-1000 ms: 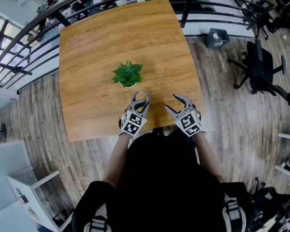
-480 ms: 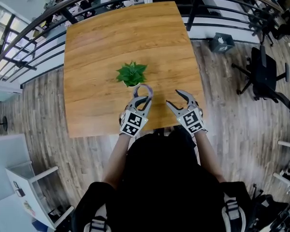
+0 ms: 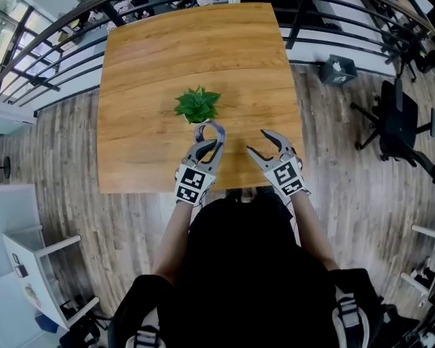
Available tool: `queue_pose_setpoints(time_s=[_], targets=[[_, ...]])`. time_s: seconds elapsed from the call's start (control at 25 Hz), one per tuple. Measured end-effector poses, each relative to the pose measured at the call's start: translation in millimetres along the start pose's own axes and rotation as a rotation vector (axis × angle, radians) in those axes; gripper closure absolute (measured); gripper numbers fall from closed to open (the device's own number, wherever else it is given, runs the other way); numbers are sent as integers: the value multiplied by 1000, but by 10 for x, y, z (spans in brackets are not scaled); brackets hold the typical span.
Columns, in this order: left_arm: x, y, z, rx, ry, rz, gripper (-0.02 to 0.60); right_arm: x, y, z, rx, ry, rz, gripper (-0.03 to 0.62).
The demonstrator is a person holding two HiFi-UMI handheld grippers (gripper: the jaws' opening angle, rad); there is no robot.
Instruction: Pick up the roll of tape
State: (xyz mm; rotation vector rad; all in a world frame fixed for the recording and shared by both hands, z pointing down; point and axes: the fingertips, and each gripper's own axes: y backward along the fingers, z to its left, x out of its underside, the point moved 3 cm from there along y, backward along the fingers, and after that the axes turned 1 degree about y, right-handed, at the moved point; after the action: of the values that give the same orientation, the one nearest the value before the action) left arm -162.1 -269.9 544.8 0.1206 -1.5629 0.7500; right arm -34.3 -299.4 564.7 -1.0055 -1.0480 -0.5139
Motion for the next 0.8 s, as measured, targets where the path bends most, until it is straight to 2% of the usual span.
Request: queue_pose_setpoints(time_s=[0.16,0.8], targets=[[-74,74,-85,-41,-4,-11,523,-48,47,-9,-34,26,-11,324],[-171,202,-506,-231,116,-83,523,-32,326,-182,-203,104,-51,324]])
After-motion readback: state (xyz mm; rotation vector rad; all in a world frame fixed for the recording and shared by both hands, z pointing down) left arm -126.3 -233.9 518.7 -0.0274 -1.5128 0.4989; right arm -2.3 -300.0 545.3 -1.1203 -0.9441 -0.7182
